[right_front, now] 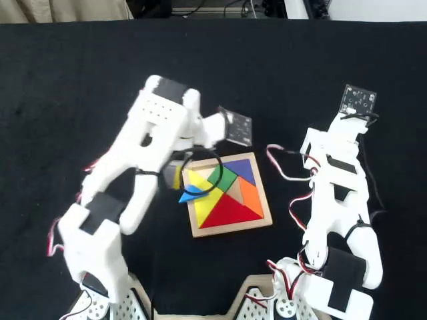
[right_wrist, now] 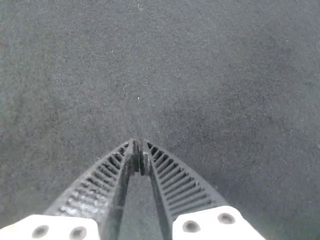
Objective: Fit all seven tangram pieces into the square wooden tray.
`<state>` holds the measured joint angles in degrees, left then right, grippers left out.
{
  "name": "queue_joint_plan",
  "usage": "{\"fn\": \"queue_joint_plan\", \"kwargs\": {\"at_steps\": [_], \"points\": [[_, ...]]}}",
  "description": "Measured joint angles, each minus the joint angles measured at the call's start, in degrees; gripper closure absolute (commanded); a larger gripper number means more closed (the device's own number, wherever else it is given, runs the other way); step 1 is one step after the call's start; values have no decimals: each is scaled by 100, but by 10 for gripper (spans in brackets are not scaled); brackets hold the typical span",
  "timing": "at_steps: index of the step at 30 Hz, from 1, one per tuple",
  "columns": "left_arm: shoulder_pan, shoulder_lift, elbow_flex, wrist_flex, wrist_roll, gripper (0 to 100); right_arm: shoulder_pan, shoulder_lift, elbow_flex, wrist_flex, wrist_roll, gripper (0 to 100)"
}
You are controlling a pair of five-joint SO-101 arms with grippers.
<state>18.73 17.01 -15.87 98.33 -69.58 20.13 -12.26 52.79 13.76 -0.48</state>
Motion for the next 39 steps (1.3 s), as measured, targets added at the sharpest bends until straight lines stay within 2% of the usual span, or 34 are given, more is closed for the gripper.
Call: {"fn": "queue_joint_plan", "kwargs": {"at_steps": [6,8,11,13,16,21,24,30,39], "points": [[-35,-1011,905,-105,677,792,0,0,0,0,0,987],[141,-1327,1389,-123,985,816,0,0,0,0,0,987],[756,-1890,2321,-255,1697,902,0,0,0,0,0,987],[1213,-2347,3015,-695,2356,922,0,0,0,0,0,987],[1503,-3095,4176,-1591,3402,883,141,0,0,0,0,987],[1160,-3938,5960,-3534,5002,782,193,0,0,0,-9,987],[862,-4097,6593,-4097,5714,774,193,0,0,0,-9,987],[686,-4123,6840,-4334,6057,826,193,0,0,0,-9,987],[-149,-3552,6927,-5143,5943,830,193,0,0,0,-9,987]]}}
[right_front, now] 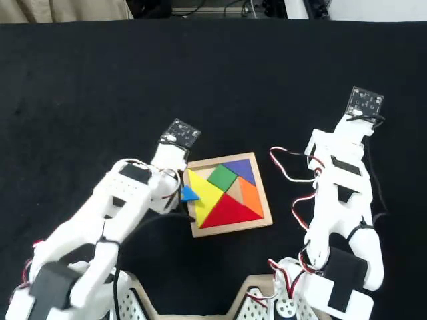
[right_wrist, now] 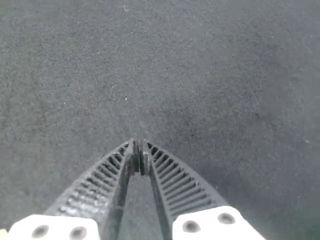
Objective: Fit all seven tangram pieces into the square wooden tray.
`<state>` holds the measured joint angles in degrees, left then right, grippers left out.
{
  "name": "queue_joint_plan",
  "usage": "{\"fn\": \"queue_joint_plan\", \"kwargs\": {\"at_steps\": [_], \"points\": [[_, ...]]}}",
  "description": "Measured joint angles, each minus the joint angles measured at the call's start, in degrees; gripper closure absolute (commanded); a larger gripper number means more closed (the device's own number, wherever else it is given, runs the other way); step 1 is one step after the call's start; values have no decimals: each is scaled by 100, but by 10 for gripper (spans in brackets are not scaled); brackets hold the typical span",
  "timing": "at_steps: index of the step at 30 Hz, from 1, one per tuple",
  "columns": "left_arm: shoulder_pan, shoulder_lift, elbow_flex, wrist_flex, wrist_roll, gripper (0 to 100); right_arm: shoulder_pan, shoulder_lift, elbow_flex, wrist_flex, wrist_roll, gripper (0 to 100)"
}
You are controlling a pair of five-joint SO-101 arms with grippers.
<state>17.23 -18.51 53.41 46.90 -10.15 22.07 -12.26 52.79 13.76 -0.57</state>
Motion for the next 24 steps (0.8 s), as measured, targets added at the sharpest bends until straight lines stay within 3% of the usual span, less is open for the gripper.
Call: {"fn": "queue_joint_plan", "kwargs": {"at_steps": [4,14,24], "points": [[-62,563,-70,-53,-387,830,0,0,0,0,0,987],[-44,879,-475,132,-457,830,0,0,0,0,0,987],[88,879,-475,-440,70,830,0,0,0,0,0,987]]}}
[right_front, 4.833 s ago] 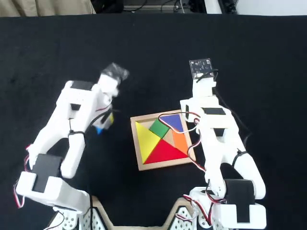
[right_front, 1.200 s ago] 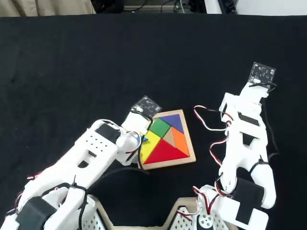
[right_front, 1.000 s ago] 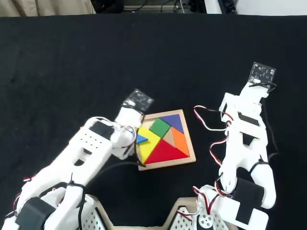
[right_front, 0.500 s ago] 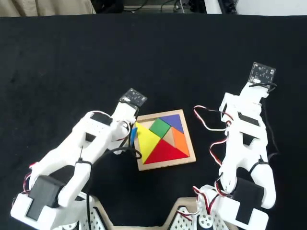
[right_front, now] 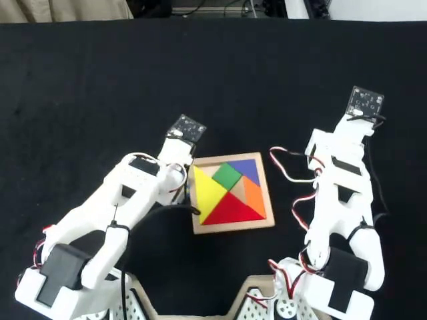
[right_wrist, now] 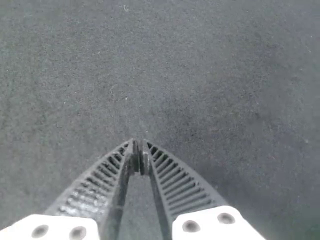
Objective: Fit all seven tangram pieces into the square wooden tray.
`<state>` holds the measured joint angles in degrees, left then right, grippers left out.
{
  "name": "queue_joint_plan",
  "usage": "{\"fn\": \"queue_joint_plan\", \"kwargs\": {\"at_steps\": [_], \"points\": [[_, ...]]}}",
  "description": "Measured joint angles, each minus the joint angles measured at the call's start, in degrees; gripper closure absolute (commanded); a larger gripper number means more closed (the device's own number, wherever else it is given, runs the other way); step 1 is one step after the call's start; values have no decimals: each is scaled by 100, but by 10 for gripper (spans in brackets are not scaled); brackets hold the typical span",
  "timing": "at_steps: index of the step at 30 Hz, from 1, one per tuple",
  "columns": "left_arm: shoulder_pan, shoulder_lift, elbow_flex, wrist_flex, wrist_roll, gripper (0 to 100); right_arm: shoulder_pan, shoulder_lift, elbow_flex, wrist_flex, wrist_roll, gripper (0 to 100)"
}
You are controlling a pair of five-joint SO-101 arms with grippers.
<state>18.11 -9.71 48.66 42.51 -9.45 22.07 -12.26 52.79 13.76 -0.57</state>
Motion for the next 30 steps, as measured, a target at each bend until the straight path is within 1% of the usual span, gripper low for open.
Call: {"fn": "queue_joint_plan", "kwargs": {"at_steps": [5,12,16,20,24,27,30], "points": [[0,9,-105,70,18,830,0,0,0,0,0,987],[26,9,-1187,1301,53,832,0,0,0,0,0,987],[26,9,-1503,1530,378,830,0,0,0,0,0,987],[70,35,-1547,1345,747,830,0,0,0,0,0,987],[281,35,-1169,967,1116,830,0,0,0,0,0,987],[387,35,-756,536,1591,830,0,0,0,0,0,987],[387,35,-501,53,1864,830,0,0,0,0,0,987]]}}
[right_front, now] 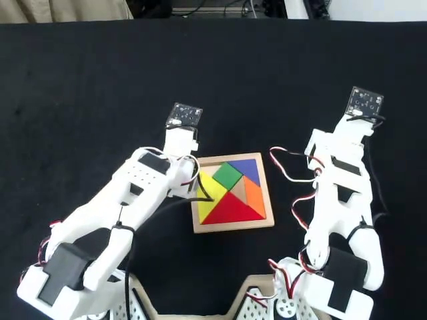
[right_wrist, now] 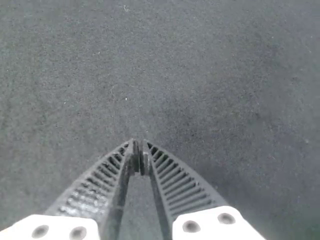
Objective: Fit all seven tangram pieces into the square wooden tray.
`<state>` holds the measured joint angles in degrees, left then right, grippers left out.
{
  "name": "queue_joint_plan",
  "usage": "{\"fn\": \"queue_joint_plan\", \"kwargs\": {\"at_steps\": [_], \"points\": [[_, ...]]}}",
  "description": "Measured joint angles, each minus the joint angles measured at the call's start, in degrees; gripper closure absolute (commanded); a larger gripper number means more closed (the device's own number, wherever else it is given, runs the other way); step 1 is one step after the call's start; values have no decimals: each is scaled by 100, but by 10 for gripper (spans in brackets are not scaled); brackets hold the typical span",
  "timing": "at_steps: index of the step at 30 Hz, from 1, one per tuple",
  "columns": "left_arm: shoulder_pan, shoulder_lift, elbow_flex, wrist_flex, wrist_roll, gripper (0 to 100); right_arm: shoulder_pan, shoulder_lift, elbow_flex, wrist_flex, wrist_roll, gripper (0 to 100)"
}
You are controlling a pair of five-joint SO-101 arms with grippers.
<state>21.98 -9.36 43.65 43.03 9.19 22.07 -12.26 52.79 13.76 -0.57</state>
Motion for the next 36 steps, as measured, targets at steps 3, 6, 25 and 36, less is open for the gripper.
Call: {"fn": "queue_joint_plan", "kwargs": {"at_steps": [3,6,25,36], "points": [[0,35,53,-202,35,830,0,0,0,0,0,987],[0,281,44,-255,79,831,0,0,0,0,0,987],[-404,1231,-985,290,97,834,0,0,0,0,0,987],[-624,1231,-993,299,-132,834,0,0,0,0,0,987]]}}
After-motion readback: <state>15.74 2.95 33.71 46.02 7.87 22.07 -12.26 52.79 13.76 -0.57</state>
